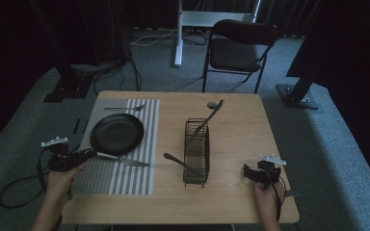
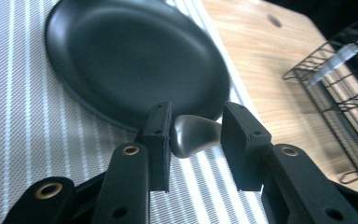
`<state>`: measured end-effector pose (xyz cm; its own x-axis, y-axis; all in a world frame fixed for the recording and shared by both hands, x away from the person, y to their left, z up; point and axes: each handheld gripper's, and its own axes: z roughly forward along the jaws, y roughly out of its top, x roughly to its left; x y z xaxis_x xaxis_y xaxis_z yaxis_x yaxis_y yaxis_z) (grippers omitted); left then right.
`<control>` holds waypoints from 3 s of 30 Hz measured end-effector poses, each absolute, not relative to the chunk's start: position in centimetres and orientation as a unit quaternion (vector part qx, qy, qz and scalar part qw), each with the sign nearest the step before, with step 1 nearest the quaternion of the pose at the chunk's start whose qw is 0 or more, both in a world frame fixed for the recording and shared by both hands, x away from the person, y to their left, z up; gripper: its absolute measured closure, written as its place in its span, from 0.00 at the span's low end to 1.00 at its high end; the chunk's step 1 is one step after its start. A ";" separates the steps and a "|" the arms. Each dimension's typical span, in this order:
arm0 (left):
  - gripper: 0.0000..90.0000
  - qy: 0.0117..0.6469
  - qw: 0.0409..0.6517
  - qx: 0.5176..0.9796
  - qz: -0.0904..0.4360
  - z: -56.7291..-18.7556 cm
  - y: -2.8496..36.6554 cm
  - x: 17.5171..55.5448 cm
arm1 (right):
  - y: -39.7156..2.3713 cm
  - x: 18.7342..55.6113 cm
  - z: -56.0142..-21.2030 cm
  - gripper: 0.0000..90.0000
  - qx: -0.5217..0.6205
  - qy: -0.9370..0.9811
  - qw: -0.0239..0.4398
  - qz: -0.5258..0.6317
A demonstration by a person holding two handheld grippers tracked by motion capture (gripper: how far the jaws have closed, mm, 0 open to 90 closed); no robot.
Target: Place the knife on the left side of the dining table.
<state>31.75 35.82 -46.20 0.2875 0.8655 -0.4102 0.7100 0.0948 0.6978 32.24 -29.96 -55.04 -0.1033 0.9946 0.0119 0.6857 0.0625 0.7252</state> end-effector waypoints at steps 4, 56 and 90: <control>0.68 0.605 0.433 0.662 0.085 -47.0 36.4 31.8 | -30.0 32.2 -55.0 0.14 0.617 0.681 0.260 0.297; 0.44 0.639 0.310 0.689 0.145 -51.3 35.2 31.8 | -29.9 32.2 -55.0 0.14 0.617 0.681 0.260 0.297; 0.00 0.603 0.298 0.706 0.221 -54.0 31.6 27.2 | -29.9 32.2 -55.0 0.14 0.618 0.680 0.260 0.297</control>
<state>27.17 31.59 -54.03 0.1741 0.9836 -0.0473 0.7199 -0.0944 0.6876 32.24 -29.94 -55.03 -0.1020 0.9947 0.0129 0.6865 0.0610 0.7245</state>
